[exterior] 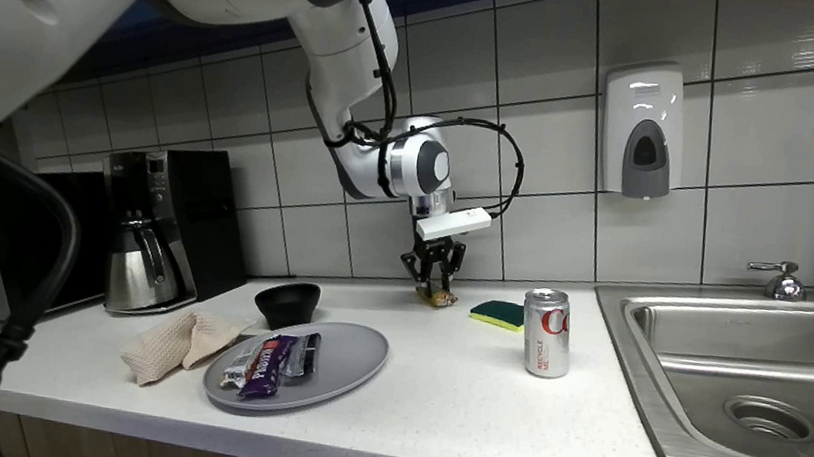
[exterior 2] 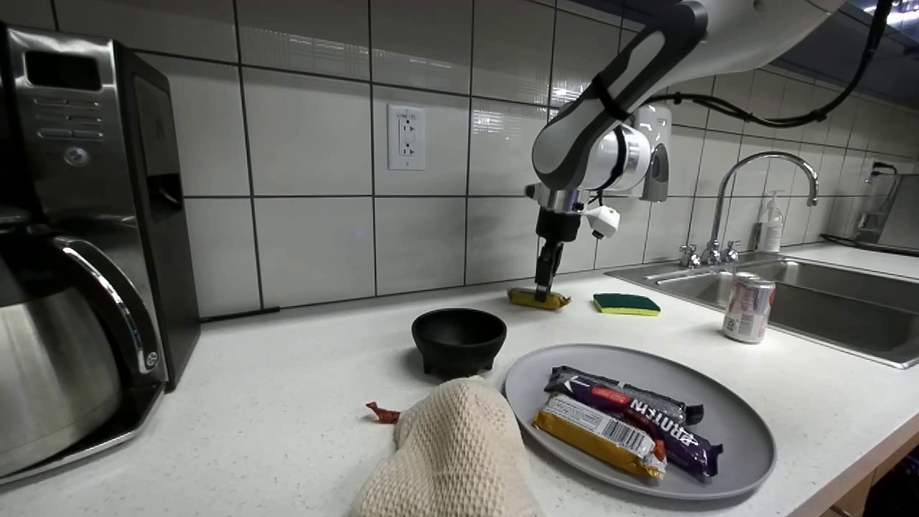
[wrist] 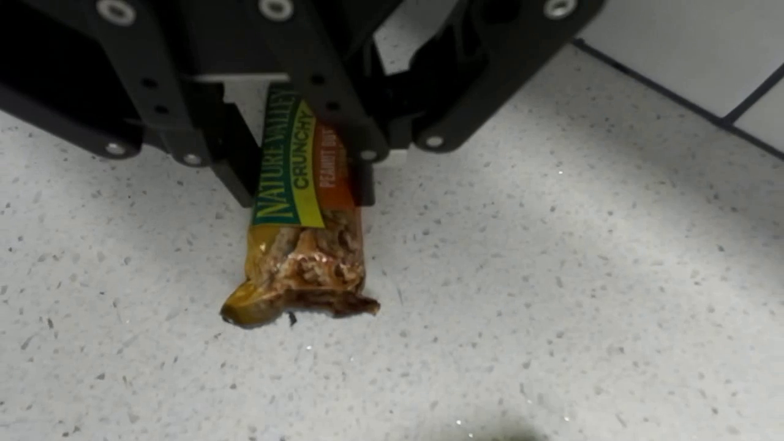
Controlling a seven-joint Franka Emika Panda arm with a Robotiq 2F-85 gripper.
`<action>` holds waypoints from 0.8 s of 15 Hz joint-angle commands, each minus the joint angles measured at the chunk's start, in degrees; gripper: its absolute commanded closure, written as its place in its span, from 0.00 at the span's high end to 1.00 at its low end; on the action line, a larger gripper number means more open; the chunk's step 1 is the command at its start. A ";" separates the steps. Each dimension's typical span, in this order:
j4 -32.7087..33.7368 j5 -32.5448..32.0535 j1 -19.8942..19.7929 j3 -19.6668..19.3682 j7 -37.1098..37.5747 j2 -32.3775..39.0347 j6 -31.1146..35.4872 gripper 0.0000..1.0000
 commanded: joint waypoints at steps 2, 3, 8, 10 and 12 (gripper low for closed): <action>-2.50 0.69 -1.19 1.11 -2.01 -4.24 -1.78 0.15; -3.19 0.75 -1.20 1.16 -2.05 -5.03 -1.56 0.15; -7.95 1.72 -1.47 1.59 -2.15 -9.22 -0.43 0.15; -10.37 2.39 -1.50 1.79 -2.28 -11.15 -0.03 0.15; -12.80 3.22 -1.60 2.10 -2.54 -13.06 0.46 0.15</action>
